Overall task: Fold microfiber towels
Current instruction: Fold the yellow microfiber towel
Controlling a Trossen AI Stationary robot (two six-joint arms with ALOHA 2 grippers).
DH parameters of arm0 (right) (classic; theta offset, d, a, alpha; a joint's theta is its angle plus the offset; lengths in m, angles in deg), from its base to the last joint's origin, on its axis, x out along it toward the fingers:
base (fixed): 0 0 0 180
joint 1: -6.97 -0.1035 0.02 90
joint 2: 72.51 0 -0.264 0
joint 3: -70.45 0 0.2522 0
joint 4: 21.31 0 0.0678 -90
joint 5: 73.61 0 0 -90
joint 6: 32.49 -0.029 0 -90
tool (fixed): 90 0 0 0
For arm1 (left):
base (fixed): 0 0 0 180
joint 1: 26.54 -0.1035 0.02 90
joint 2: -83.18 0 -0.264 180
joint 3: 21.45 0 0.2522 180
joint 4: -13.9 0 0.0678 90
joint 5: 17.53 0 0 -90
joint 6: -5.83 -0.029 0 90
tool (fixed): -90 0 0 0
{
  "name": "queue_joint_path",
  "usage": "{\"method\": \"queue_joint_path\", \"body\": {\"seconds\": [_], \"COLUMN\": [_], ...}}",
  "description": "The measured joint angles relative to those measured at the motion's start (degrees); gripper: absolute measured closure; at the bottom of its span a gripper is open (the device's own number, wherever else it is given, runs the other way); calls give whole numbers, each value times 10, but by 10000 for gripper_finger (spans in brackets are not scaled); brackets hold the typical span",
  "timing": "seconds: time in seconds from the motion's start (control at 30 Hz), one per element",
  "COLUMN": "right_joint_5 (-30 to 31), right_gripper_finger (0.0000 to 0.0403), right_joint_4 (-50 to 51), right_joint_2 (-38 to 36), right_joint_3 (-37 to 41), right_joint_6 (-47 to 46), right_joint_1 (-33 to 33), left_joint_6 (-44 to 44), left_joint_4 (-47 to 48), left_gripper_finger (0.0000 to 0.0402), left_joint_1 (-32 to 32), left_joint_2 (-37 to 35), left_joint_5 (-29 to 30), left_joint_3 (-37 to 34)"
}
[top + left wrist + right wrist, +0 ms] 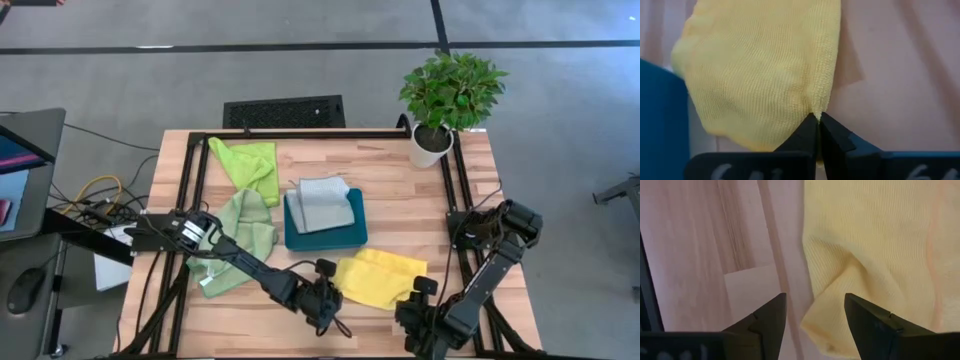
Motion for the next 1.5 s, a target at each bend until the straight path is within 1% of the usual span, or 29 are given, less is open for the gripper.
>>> {"method": "queue_joint_path", "body": {"seconds": [0.23, 0.4, 0.57, 0.7, 0.87, 1.0, 1.13, 1.3, 1.5], "right_joint_5": [-12, -37, -41, -42, -42, -42, -42, -41, -41], "right_gripper_finger": [179, 179, 179, 179, 179, 179, 179, 179, 179], "right_joint_4": [3, -17, -21, -24, -24, -25, -25, -25, -16], "right_joint_2": [0, 0, 0, 0, 0, 0, 0, 0, -12], "right_joint_3": [7, 38, 47, 47, 47, 47, 47, 47, 40], "right_joint_6": [2, -6, -6, -6, -6, -6, -6, -6, -6], "right_joint_1": [20, 28, 28, 28, 28, 28, 28, 28, 24], "left_joint_6": [-64, -138, -186, -202, -243, -264, -282, -302, -302], "left_joint_4": [51, 47, 35, 2, -58, -96, -137, -169, -167], "left_gripper_finger": [401, 401, 401, 401, 401, 401, 401, 401, 401], "left_joint_1": [-1, -13, -35, -56, -71, -82, -91, -106, -117], "left_joint_2": [0, 0, 0, 0, 0, 0, 0, -1, -1], "left_joint_5": [-3, -4, -16, -72, -90, -138, -146, -199, -202], "left_joint_3": [74, 110, 118, 118, 118, 118, 118, 118, 118]}}
